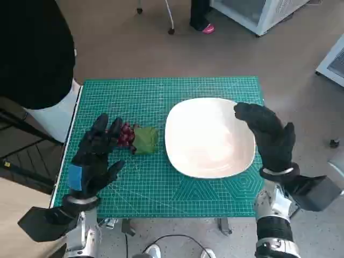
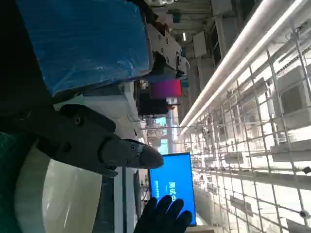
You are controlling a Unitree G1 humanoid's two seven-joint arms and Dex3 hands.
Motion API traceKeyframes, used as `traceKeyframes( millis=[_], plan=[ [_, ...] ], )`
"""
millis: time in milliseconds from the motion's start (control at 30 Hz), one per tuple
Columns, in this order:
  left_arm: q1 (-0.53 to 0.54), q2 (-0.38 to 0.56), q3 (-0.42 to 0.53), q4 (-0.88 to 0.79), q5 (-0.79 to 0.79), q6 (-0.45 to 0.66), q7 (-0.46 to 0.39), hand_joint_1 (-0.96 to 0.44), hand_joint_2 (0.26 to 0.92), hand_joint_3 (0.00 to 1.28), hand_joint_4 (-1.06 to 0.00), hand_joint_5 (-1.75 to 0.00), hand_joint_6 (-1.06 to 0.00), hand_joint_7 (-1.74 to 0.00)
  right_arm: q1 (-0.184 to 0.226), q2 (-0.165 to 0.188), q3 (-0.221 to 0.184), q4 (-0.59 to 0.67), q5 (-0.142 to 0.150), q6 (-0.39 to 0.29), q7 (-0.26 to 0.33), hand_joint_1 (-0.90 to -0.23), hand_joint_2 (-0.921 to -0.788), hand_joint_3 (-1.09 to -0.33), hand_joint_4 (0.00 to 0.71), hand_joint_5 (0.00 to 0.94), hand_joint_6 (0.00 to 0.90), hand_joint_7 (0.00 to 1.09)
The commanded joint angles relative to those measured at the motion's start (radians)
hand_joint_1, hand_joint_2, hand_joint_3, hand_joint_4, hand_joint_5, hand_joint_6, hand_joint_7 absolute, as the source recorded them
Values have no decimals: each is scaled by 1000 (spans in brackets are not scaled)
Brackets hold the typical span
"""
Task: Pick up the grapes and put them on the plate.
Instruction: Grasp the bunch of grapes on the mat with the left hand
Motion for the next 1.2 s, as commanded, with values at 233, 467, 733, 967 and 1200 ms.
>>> traceKeyframes(
  millis=[233,467,733,967,1200],
  plan=[
    [19,13,0,-22,11,1,2,-560,921,222,-317,-1,-403,-7,35,7,9,-20,-15,17,-22,-385,-921,-584,560,0,466,0],
    [28,15,-1,-36,9,6,3,-564,921,225,-317,-1,-403,-7,42,6,16,-32,-16,19,-26,-383,-921,-583,561,1,468,1],
    [35,16,0,-45,7,7,0,-567,921,225,-319,-1,-405,-7,50,5,22,-49,-17,21,-33,-380,-921,-579,560,0,470,2],
    [39,16,0,-49,6,6,0,-570,921,222,-320,-1,-406,-7,53,4,24,-61,-19,28,-39,-376,-921,-577,556,0,471,2],
    [42,15,-1,-52,5,7,0,-572,921,221,-320,-1,-406,-7,53,1,27,-70,-18,40,-42,-371,-921,-577,555,0,470,2]
  ],
)
